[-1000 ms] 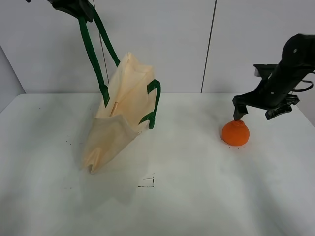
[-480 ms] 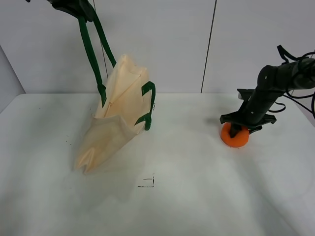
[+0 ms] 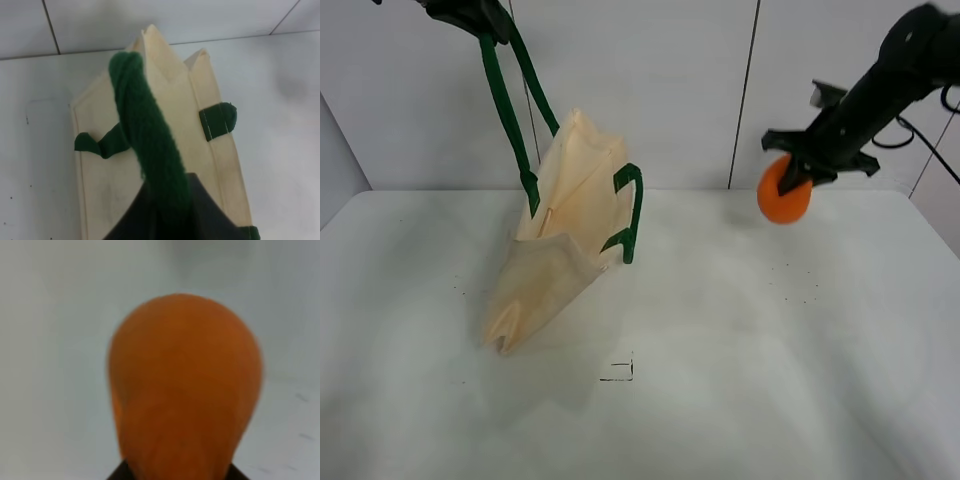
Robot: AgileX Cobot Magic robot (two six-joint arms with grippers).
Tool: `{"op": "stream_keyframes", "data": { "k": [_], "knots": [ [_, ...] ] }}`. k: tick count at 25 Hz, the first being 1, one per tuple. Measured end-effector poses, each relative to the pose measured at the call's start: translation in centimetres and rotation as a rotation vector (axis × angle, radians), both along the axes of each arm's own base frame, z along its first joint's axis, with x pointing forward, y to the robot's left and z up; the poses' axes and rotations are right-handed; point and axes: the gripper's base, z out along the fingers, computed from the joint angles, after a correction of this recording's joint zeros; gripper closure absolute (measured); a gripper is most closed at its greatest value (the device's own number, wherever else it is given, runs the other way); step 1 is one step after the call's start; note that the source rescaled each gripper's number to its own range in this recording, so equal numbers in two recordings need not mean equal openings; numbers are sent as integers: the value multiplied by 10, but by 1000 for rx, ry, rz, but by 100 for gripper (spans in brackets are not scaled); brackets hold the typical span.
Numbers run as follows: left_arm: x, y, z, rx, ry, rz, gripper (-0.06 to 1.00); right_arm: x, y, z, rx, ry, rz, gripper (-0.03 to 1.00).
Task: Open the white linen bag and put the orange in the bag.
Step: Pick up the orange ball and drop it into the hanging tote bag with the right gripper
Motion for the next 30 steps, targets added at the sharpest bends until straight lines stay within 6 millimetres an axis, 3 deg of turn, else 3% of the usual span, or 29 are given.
{"op": "stream_keyframes", "data": {
  "k": [4,9,13,16,21,25,26,27,30],
  "knots": [
    [0,0,0,0,0,0,94,-3,47,44,112,-117,89,97],
    [0,0,0,0,0,0,94,-17,128,53,188,-216,210,97],
    [0,0,0,0,0,0,94,-24,182,32,222,-230,270,97],
    [0,0,0,0,0,0,94,-26,213,1,230,-189,300,97],
    [0,0,0,0,0,0,94,-26,234,-38,215,-117,321,97],
    [0,0,0,0,0,0,94,-22,235,-48,211,-114,310,96],
    [0,0,0,0,0,0,94,-22,235,-48,210,-114,311,92],
    [0,0,0,0,0,0,94,-22,235,-49,208,-113,314,80],
    [0,0,0,-1,0,0,94,-23,235,-49,199,-118,333,26]
  ]
}}
